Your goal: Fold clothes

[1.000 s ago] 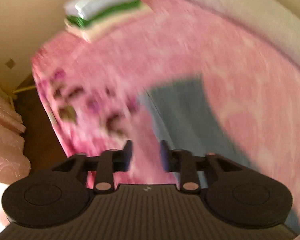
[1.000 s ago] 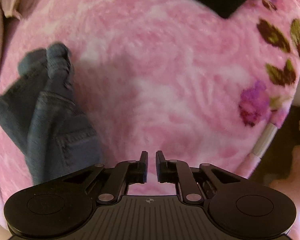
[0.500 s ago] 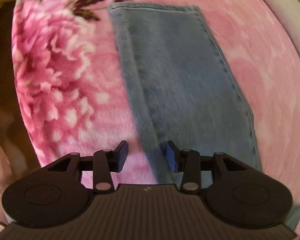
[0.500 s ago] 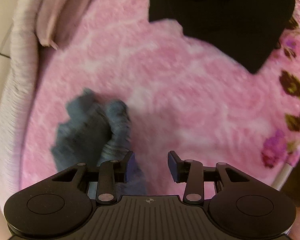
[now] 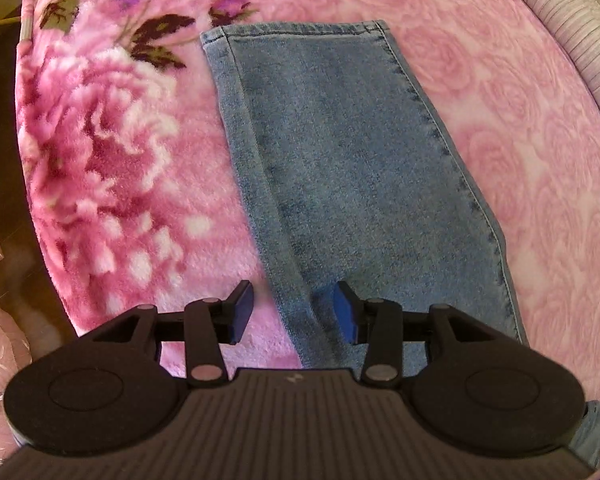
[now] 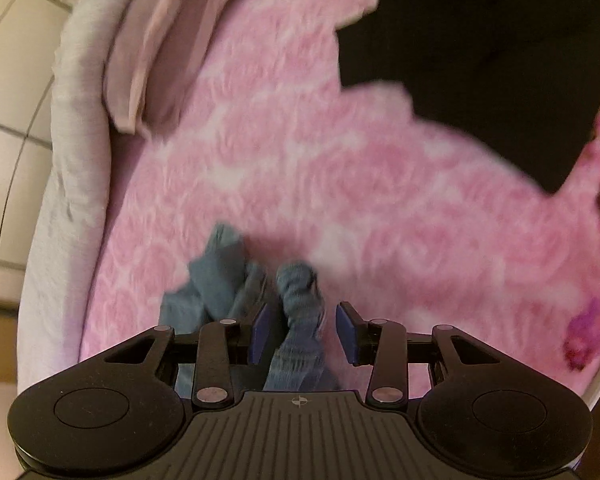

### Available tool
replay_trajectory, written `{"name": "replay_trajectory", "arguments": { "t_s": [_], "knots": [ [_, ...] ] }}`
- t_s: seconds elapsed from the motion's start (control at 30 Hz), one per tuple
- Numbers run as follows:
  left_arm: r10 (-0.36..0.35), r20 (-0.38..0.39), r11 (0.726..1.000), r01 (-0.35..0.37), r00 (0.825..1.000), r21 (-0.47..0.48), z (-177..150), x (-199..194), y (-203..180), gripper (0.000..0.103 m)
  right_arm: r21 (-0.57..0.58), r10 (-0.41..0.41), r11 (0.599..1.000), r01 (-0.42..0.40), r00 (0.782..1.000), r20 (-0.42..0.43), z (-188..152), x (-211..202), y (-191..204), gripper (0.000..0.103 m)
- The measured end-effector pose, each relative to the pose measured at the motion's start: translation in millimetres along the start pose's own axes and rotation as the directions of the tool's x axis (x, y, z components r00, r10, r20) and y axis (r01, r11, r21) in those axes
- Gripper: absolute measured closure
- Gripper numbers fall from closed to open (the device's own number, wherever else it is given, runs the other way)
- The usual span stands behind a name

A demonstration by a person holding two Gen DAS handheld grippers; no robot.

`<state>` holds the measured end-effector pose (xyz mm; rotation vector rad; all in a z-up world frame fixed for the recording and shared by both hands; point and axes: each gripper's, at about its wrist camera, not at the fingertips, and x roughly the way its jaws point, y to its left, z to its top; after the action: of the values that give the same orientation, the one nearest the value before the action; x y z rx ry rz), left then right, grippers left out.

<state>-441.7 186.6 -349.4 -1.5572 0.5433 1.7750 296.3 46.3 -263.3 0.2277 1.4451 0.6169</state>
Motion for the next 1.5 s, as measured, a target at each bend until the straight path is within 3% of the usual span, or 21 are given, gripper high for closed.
{"name": "replay_trajectory", "arguments": {
  "t_s": [0.23, 0.37, 0.4, 0.43, 0.5, 0.57, 0.67, 0.8, 0.9, 0.97, 1.0, 1.07, 1.2, 1.3, 1.4, 1.43, 1.5],
  "knots": [
    [-0.006, -0.004, 0.999, 0.006, 1.000, -0.047, 4.5, -3.8, 14.6, 0.063, -0.005, -0.109, 0.994, 0.110, 0.988, -0.109, -18.8, 33.1, -6.8, 0.063],
    [-0.027, 0.002, 0.995, 0.027, 1.000, -0.091, 9.0, 2.9, 19.3, 0.061, 0.041, -0.085, 0.995, 0.090, 0.990, -0.114, -24.9, 36.7, -16.8, 0.065],
    [-0.030, 0.006, 0.995, 0.030, 1.000, -0.096, 10.7, 5.3, 18.5, 0.061, 0.033, -0.085, 0.995, 0.089, 0.990, -0.111, -25.4, 36.0, -14.4, 0.071],
    [-0.027, 0.010, 0.995, 0.028, 1.000, -0.092, 13.7, 7.9, 16.3, 0.060, 0.022, -0.086, 0.996, 0.089, 0.990, -0.108, -25.8, 35.0, -11.3, 0.084],
    [-0.038, 0.029, 0.996, 0.040, 0.999, -0.077, 20.5, 8.7, 9.2, 0.067, -0.001, -0.088, 0.996, 0.088, 0.991, -0.102, -26.8, 33.1, -5.1, 0.091],
    [-0.058, 0.030, 0.996, 0.060, 0.998, -0.066, 28.4, 9.9, 3.4, 0.097, -0.025, -0.089, 0.996, 0.087, 0.991, -0.095, -27.8, 31.1, 1.1, 0.095],
    [-0.121, -0.007, 0.990, 0.120, 0.993, -0.069, 45.2, 6.9, -2.9, 0.099, 0.004, -0.048, 0.999, 0.048, 0.998, -0.049, -26.9, 17.3, 20.8, 0.096],
    [-0.230, 0.022, 0.973, 0.230, 0.973, -0.010, 82.9, -16.1, -31.8, 0.099, -0.044, 0.030, 0.999, -0.030, 1.000, 0.004, -27.2, -2.3, 84.2, 0.097],
    [-0.335, 0.086, 0.942, 0.334, 0.938, 0.026, 129.8, -48.9, -66.5, 0.099, -0.110, 0.137, 0.986, -0.129, 0.988, 0.073, -21.7, -17.6, 147.2, 0.097],
    [-0.405, 0.144, 0.914, 0.398, 0.903, 0.072, 166.6, -78.1, -93.3, 0.099, -0.149, 0.229, 0.966, -0.210, 0.966, 0.120, -15.2, -30.7, 190.0, 0.097],
    [-0.443, 0.181, 0.896, 0.433, 0.878, 0.094, 184.5, -97.3, -105.2, 0.100, -0.179, 0.290, 0.948, -0.262, 0.945, 0.151, -11.8, -42.0, 213.5, 0.097],
    [-0.525, 0.252, 0.851, 0.506, 0.813, 0.139, 217.9, -138.5, -126.5, 0.100, -0.227, 0.413, 0.902, -0.367, 0.888, 0.203, -6.3, -70.4, 253.8, 0.097],
    [-0.658, 0.373, 0.749, 0.616, 0.654, 0.244, 263.7, -227.8, -153.6, 0.100, -0.288, 0.617, 0.783, -0.551, 0.747, 0.247, -3.1, -129.0, 316.5, 0.097],
    [-0.731, 0.400, 0.674, 0.680, 0.554, 0.289, 273.5, -275.6, -148.0, 0.099, -0.377, 0.711, 0.700, -0.607, 0.641, 0.287, -12.9, -175.0, 332.5, 0.097],
    [-0.747, 0.410, 0.657, 0.675, 0.523, 0.337, 256.0, -293.7, -125.2, 0.099, -0.374, 0.765, 0.644, -0.667, 0.573, 0.293, -20.0, -201.8, 308.4, 0.097],
    [-0.747, 0.401, 0.658, 0.674, 0.530, 0.336, 248.0, -290.2, -116.1, 0.099, -0.372, 0.759, 0.651, -0.662, 0.579, 0.298, -23.5, -207.4, 296.3, 0.097],
    [-0.729, 0.366, 0.683, 0.657, 0.579, 0.320, 227.0, -271.4, -91.5, 0.099, -0.327, 0.695, 0.719, -0.613, 0.648, 0.312, -34.7, -201.7, 255.2, 0.097]
  ]
}}
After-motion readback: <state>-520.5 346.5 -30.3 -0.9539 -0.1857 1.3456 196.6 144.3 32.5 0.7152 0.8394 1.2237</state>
